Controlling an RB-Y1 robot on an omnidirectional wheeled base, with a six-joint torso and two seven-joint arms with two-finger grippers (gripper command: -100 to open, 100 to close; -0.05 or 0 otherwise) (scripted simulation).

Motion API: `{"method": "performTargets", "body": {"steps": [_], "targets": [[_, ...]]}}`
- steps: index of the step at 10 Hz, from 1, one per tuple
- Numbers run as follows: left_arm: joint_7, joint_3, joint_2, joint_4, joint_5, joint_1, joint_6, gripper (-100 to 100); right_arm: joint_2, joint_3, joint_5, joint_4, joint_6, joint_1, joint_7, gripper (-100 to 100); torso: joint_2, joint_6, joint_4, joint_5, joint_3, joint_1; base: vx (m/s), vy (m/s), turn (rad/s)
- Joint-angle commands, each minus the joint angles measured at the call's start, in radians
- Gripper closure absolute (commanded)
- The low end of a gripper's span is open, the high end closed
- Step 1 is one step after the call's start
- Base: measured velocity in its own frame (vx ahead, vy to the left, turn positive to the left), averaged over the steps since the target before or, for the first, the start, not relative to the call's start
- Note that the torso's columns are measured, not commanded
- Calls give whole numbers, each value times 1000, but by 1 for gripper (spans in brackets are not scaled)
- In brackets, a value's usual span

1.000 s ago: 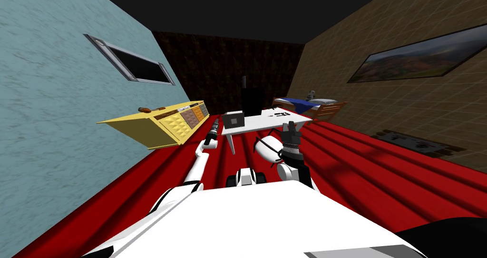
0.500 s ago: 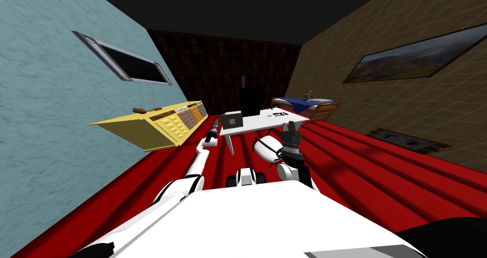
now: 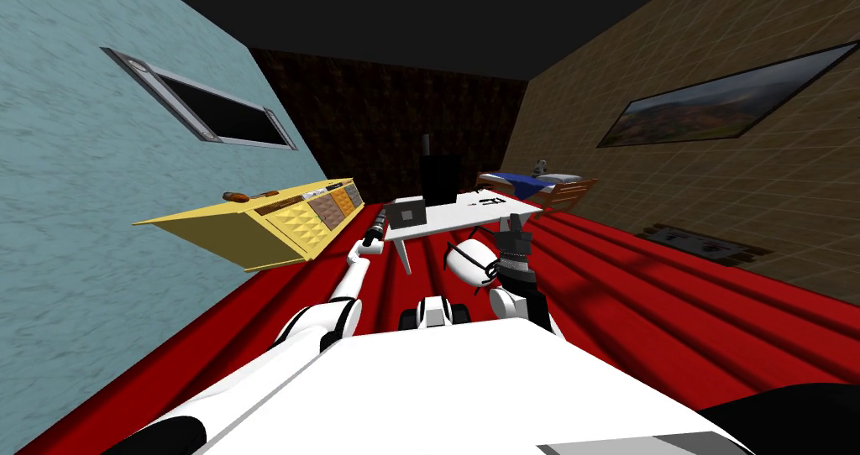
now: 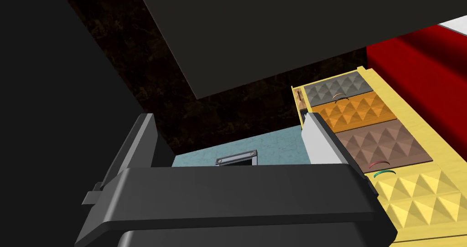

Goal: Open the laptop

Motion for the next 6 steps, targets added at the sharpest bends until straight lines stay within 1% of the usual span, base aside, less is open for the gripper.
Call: {"method": "performTargets", "body": {"steps": [1, 3, 6], "targets": [[6, 8, 22, 66, -12, -43, 15, -100, 0, 0, 0, 0, 0, 0, 0, 0, 0, 0, 0, 0, 0, -1, 21, -32, -31], [12, 18, 51, 141, -28, -94, 32, -100, 0, 0, 0, 0, 0, 0, 0, 0, 1, 0, 0, 0, 0, 0, 15, -31, -48], [18, 30, 95, 228, -46, -154, 51, -100, 0, 0, 0, 0, 0, 0, 0, 0, 0, 0, 0, 0, 0, 0, 27, -35, -55]]}}
